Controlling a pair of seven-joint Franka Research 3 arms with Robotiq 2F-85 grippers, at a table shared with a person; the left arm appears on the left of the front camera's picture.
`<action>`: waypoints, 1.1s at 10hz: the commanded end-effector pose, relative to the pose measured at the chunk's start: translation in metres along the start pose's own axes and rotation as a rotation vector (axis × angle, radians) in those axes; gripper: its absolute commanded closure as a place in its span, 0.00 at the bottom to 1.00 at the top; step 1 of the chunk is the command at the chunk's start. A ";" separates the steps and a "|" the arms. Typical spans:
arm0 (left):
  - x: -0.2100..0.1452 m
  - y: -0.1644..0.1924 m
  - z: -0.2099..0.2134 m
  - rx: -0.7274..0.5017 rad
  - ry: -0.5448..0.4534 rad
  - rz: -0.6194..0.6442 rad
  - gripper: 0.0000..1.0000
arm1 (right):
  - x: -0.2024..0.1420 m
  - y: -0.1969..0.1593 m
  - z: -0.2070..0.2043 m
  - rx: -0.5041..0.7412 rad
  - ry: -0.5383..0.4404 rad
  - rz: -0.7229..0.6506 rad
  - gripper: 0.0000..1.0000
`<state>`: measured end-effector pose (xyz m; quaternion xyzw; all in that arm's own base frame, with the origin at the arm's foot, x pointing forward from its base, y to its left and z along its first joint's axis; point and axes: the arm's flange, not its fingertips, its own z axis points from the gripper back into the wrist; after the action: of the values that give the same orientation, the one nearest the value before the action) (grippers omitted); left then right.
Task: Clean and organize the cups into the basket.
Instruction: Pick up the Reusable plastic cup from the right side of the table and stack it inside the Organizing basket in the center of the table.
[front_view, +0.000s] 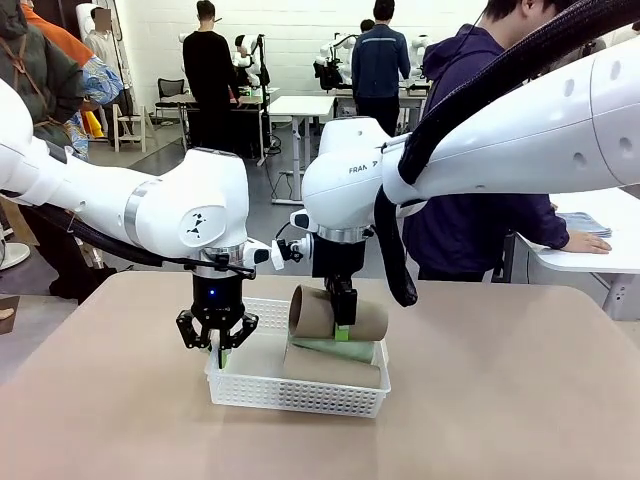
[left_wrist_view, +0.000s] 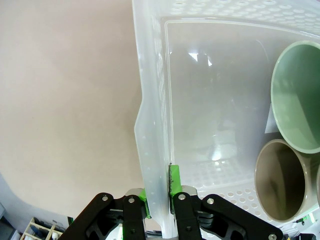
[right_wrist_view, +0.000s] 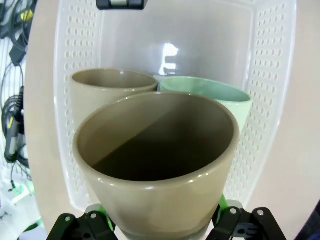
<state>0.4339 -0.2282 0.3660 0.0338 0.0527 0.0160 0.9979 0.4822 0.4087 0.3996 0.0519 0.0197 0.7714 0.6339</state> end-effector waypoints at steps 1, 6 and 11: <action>0.000 -0.001 0.003 0.005 -0.009 -0.004 1.00 | 0.003 0.007 -0.012 -0.013 -0.012 -0.012 0.15; 0.000 -0.001 0.003 0.005 -0.009 -0.004 1.00 | 0.000 0.006 -0.013 -0.012 -0.027 0.015 0.00; 0.000 -0.001 0.003 0.005 -0.009 -0.004 1.00 | -0.021 0.018 0.005 -0.074 -0.071 -0.010 0.00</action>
<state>0.4339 -0.2278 0.3657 0.0340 0.0530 0.0163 0.9979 0.4823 0.4041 0.3999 0.0506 0.0016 0.7683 0.6381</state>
